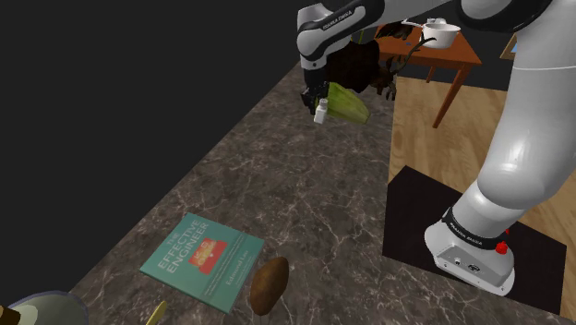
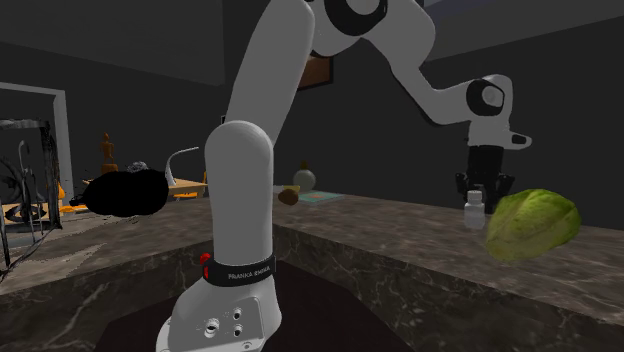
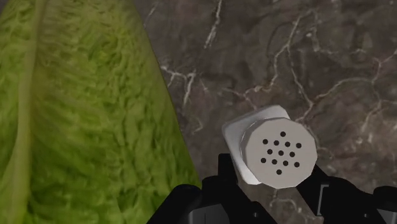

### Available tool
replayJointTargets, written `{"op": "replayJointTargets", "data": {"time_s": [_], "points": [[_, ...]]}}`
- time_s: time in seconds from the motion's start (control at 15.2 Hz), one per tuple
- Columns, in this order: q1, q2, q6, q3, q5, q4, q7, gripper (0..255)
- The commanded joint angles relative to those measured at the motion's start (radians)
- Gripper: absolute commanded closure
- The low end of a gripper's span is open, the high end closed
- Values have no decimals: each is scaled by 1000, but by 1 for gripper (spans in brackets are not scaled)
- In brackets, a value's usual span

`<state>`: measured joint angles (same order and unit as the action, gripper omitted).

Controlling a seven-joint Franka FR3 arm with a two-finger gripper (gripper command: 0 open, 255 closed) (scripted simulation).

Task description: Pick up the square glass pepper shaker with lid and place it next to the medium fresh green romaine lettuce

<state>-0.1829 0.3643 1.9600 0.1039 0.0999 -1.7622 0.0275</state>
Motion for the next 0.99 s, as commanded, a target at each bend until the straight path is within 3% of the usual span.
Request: {"op": "replayJointTargets", "data": {"time_s": [0.0,0.07,0.13,0.4,0.73,0.92], "points": [[-6,8,4,-6,2,-10,0,255],[-6,8,4,-6,3,-10,0,255],[-7,9,6,-6,3,-10,1,0],[-9,24,21,-9,5,-12,4,0],[-3,-12,-117,0,-3,92,4,0],[-3,-12,-117,0,-3,91,4,0]]}}
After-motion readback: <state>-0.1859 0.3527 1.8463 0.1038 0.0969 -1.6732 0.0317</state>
